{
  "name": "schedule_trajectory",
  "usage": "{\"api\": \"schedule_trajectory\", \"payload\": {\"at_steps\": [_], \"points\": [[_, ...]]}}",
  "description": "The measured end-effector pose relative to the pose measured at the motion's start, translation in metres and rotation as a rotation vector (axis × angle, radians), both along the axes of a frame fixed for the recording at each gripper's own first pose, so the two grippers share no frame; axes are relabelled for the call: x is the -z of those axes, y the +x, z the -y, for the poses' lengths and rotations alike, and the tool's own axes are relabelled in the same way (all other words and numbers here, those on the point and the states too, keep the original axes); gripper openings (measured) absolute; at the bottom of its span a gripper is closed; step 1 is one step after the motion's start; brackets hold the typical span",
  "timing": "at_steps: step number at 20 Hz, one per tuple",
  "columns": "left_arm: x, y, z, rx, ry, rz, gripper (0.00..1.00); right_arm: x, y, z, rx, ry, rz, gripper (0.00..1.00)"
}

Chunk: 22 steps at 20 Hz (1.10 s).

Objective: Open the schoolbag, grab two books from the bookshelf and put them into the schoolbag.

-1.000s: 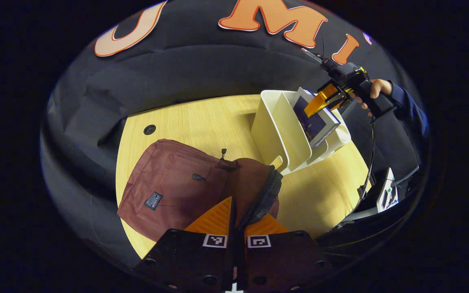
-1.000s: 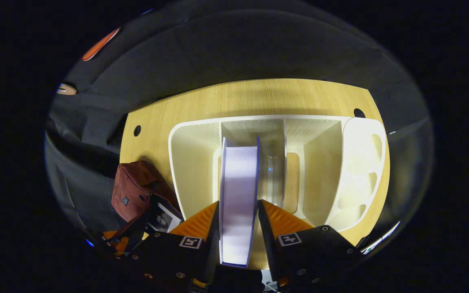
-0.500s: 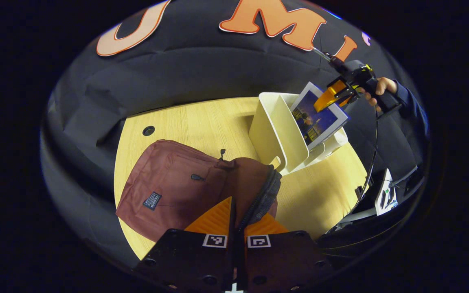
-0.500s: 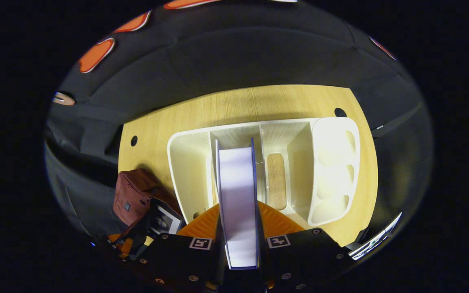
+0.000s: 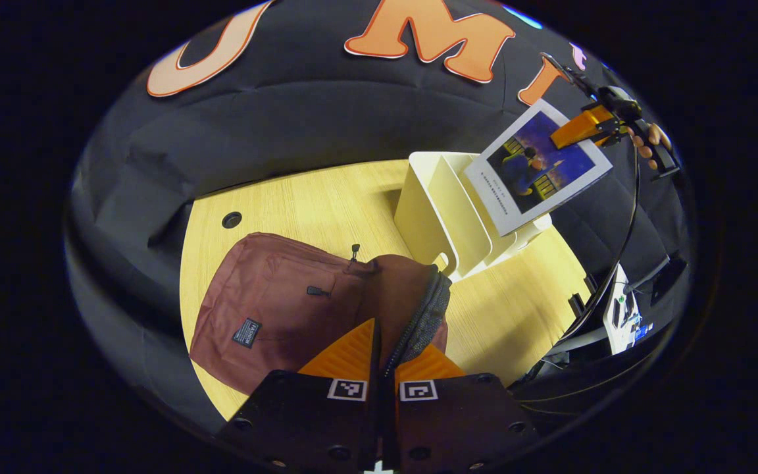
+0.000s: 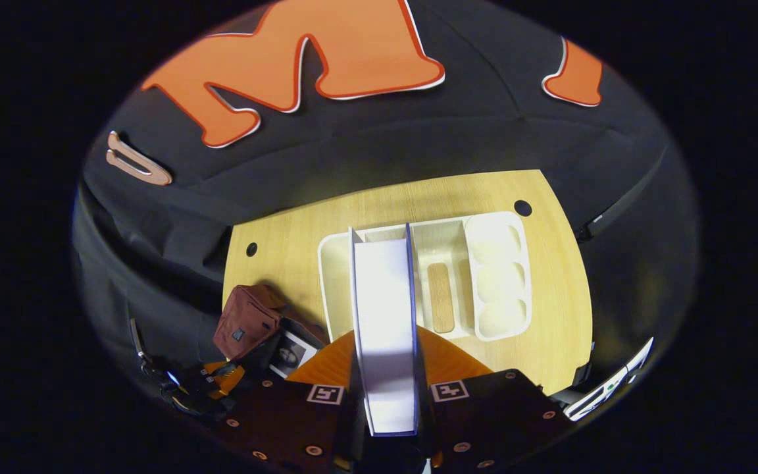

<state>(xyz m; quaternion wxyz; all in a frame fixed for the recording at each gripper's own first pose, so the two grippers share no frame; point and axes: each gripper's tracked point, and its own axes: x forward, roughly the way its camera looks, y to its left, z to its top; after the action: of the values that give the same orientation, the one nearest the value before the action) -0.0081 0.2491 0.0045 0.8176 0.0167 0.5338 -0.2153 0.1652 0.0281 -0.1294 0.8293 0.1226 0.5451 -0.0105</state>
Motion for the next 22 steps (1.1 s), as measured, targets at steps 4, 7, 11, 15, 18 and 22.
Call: {"api": "schedule_trajectory", "payload": {"at_steps": [4,7,11,15,18,22], "points": [[-0.004,-0.001,0.001,0.059,0.005,0.011,0.04,-0.020,-0.026,-0.008,0.003,0.023,0.051,0.34],[-0.007,0.001,-0.003,0.099,0.008,0.018,0.04,-0.028,-0.046,-0.021,0.032,0.065,0.088,0.33],[-0.009,0.006,-0.010,0.136,0.003,0.023,0.04,-0.028,-0.073,-0.029,0.094,0.108,0.106,0.33],[-0.010,0.011,-0.013,0.184,-0.011,0.025,0.04,-0.019,-0.097,-0.051,0.155,0.176,0.126,0.32],[-0.010,0.010,-0.013,0.226,-0.018,0.023,0.04,-0.004,-0.111,-0.079,0.206,0.313,0.131,0.32],[-0.008,0.011,-0.014,0.279,-0.034,0.027,0.04,0.031,-0.122,-0.109,0.268,0.428,0.107,0.32]]}}
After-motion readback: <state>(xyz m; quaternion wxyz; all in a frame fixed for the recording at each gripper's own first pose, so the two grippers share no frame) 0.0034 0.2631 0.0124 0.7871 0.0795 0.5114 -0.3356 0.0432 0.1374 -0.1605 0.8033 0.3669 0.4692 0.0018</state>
